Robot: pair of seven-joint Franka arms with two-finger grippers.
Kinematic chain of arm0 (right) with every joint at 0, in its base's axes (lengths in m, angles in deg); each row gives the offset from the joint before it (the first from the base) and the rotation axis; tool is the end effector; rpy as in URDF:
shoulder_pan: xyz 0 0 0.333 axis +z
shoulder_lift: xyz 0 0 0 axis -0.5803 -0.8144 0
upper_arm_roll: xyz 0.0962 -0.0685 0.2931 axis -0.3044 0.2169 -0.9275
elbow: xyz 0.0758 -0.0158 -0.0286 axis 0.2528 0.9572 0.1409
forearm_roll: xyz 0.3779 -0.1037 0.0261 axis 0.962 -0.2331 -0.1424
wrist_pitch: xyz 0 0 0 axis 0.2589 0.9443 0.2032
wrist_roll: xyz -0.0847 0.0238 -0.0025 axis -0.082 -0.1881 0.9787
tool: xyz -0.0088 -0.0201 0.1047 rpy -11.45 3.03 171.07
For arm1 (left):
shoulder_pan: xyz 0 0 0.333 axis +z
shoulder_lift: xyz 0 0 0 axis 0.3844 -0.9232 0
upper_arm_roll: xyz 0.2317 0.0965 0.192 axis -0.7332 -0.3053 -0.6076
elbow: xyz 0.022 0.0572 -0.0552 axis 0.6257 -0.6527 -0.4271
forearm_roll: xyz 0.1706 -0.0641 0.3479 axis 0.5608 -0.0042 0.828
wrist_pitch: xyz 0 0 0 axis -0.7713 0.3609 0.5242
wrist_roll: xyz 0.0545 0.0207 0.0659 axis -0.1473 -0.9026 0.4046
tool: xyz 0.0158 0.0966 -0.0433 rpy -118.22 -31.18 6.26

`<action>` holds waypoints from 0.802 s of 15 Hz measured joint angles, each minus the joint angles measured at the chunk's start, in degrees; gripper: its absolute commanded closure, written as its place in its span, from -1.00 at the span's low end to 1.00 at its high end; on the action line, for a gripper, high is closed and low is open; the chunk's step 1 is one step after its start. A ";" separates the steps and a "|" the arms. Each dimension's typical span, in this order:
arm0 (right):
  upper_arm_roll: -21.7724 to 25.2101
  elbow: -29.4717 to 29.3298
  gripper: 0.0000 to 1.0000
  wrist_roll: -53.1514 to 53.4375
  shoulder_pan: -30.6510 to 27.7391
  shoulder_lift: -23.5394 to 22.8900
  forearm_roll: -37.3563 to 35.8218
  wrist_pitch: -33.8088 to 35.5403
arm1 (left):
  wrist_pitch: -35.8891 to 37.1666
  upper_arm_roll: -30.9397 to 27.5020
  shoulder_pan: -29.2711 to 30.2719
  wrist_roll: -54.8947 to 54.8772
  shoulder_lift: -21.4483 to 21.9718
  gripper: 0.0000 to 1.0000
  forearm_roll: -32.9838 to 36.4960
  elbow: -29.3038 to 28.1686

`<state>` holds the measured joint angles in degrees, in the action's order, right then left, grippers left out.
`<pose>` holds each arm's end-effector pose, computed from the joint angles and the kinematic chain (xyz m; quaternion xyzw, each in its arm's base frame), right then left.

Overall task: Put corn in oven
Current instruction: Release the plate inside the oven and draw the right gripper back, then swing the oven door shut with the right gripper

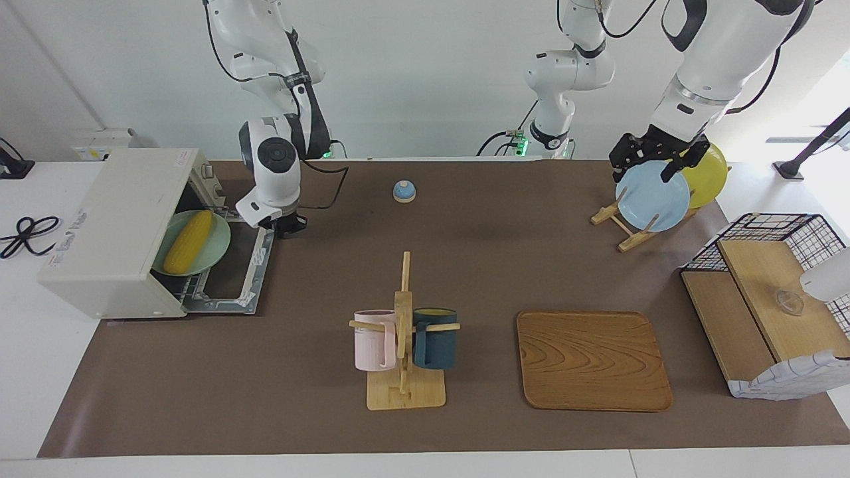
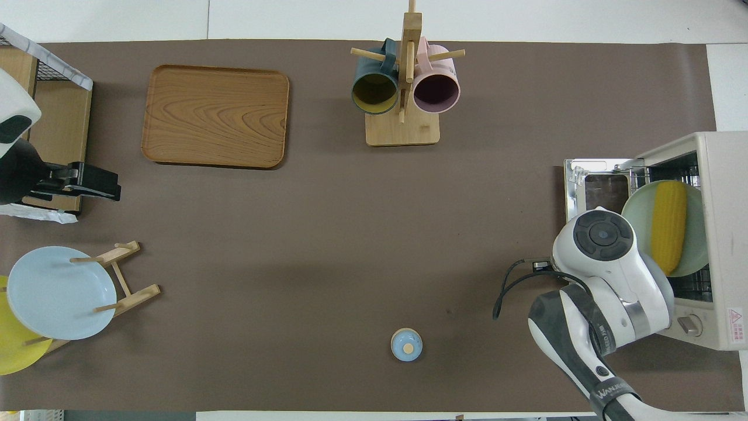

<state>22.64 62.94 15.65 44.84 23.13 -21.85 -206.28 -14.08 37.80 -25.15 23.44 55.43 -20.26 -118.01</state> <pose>0.4466 0.0590 0.2886 0.9867 -0.0097 -0.0783 0.1421 0.5314 -0.0754 0.6180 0.9989 -0.0427 -0.0164 0.0020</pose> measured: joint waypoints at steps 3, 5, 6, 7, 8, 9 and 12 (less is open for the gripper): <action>-0.25 0.12 1.00 0.26 0.05 0.01 -1.61 0.47 | 0.00 0.00 0.00 0.00 0.00 -1.00 0.00 0.00; -0.38 0.13 1.00 0.28 0.05 0.01 -2.00 0.55 | 0.00 0.00 0.00 0.00 0.00 -1.00 0.00 0.00; -0.50 0.10 1.00 0.29 0.07 0.02 -2.37 0.73 | 0.00 0.00 0.00 0.00 0.00 -1.00 0.00 0.00; -0.68 -0.06 1.00 0.33 0.17 0.03 -2.88 1.26 | 0.00 0.00 0.00 0.00 0.00 -1.00 0.00 0.00; -0.88 -0.58 1.00 0.51 0.38 0.05 -3.31 2.45 | 0.00 0.00 0.00 0.00 0.00 -1.00 0.00 0.00; -1.06 -1.59 1.00 0.58 0.66 0.09 -3.45 4.48 | 0.00 0.00 0.00 0.00 0.00 -1.00 0.00 0.00; -1.51 -5.97 1.00 0.30 1.10 0.86 -3.86 12.61 | 0.00 0.00 0.00 0.00 0.00 -1.00 0.00 0.00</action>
<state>21.13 56.97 15.95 45.94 23.99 -25.70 -193.66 -14.08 37.80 -25.15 23.44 55.43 -20.26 -118.01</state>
